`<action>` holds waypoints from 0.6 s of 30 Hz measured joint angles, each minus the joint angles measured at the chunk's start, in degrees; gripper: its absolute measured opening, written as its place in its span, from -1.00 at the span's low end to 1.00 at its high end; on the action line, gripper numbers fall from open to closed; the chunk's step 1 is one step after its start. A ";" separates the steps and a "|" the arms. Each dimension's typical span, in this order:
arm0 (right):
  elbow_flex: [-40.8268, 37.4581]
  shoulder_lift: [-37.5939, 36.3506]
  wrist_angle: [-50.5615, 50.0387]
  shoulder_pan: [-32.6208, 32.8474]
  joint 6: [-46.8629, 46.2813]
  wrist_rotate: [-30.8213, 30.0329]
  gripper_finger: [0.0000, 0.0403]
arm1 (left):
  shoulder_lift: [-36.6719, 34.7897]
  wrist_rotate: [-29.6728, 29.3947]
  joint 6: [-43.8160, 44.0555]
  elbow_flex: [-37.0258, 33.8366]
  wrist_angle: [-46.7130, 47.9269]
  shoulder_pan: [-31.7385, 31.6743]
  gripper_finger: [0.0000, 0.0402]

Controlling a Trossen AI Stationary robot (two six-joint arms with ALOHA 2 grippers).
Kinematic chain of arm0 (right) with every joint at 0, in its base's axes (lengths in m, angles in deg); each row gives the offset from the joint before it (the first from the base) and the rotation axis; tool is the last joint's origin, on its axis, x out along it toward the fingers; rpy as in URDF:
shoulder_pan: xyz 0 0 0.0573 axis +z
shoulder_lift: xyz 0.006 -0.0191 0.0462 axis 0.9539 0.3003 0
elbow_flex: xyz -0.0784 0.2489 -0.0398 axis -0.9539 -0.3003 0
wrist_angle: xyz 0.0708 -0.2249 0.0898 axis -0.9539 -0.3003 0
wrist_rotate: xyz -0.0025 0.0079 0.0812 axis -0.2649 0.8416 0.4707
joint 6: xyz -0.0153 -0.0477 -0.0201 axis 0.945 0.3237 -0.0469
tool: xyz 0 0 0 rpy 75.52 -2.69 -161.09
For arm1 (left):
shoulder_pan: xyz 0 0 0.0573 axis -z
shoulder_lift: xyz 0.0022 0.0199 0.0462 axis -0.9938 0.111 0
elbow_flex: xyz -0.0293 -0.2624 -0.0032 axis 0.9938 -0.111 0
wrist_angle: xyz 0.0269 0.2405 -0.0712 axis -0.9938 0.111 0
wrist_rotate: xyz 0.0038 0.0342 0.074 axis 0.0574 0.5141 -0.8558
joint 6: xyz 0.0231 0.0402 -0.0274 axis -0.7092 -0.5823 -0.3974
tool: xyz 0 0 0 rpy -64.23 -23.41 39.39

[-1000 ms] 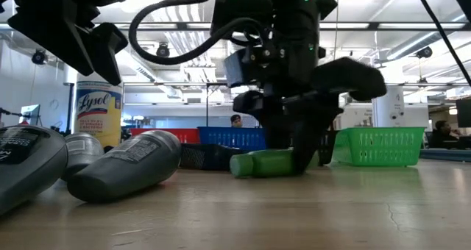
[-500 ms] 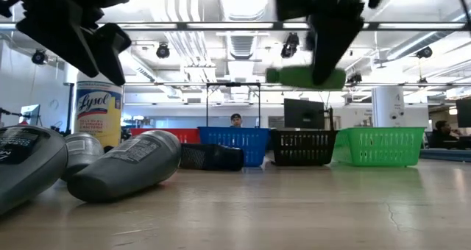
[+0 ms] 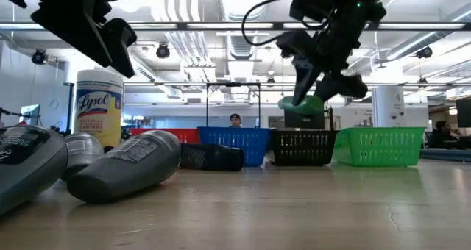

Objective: Pick & Place Travel size toiletries
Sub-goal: Put the shampoo into the black basket, then put the shaving cream into the green basket

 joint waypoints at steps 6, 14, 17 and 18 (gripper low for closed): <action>-0.50 1.89 1.27 0.07 1.71 0.16 -0.06 | 0.00 3.07 0.67 0.94 -0.16 -0.21 0.36; 0.78 1.92 1.18 0.07 4.87 -0.07 0.33 | 0.02 5.49 0.57 1.32 -1.19 -1.02 0.36; 1.87 1.68 1.17 0.52 7.38 0.15 0.43 | 0.02 5.48 0.52 2.31 -1.42 -1.03 0.36; 2.27 1.57 1.05 1.04 7.84 0.15 0.45 | 0.03 5.48 0.52 2.67 -1.41 -1.03 0.36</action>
